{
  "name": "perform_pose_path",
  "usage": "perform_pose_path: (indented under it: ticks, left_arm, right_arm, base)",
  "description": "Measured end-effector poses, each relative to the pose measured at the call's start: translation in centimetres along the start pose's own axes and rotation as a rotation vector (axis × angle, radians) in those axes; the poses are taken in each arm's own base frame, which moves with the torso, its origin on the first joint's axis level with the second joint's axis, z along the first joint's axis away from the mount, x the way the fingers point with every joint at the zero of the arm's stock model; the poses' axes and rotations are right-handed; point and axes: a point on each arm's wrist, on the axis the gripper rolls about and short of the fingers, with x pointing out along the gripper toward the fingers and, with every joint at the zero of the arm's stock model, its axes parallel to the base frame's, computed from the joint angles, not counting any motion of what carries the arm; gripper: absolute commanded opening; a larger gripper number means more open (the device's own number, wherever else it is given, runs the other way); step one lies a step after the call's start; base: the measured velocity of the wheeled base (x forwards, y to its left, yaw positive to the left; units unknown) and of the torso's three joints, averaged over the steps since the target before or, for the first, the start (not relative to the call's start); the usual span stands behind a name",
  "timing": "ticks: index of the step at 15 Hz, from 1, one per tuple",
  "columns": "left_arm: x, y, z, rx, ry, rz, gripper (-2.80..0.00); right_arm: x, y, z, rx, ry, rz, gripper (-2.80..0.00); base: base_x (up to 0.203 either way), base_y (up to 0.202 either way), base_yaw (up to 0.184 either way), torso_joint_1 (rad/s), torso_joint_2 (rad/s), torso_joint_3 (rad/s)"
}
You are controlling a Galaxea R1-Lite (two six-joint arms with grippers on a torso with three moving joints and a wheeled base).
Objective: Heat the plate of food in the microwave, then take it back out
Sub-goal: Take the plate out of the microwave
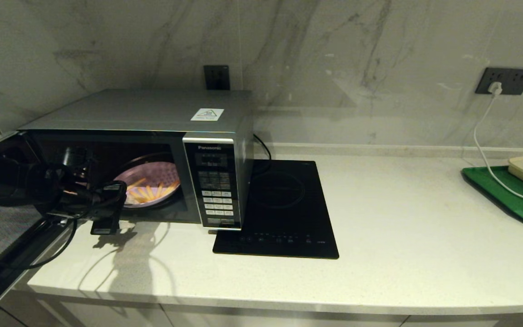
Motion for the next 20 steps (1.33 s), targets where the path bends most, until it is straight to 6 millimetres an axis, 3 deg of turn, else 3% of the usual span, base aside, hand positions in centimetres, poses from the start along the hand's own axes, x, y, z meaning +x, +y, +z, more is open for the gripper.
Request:
perform_pose_path:
  ticks: [13, 20]
  left_arm:
    - [-0.5, -2.2, -1.6, 0.040, 0.026, -0.016, -2.80]
    - [-1.6, -1.7, -0.3, -0.001, 0.004, 0.017, -2.80]
  right_arm:
    - [0.0, 0.0, 0.0, 0.000, 0.000, 0.000, -2.80]
    - [0.0, 0.0, 0.0, 0.000, 0.000, 0.000, -2.80]
  base:
    - [0.000, 0.000, 0.000, 0.000, 0.00, 0.000]
    - [0.000, 0.000, 0.000, 0.000, 0.00, 0.000]
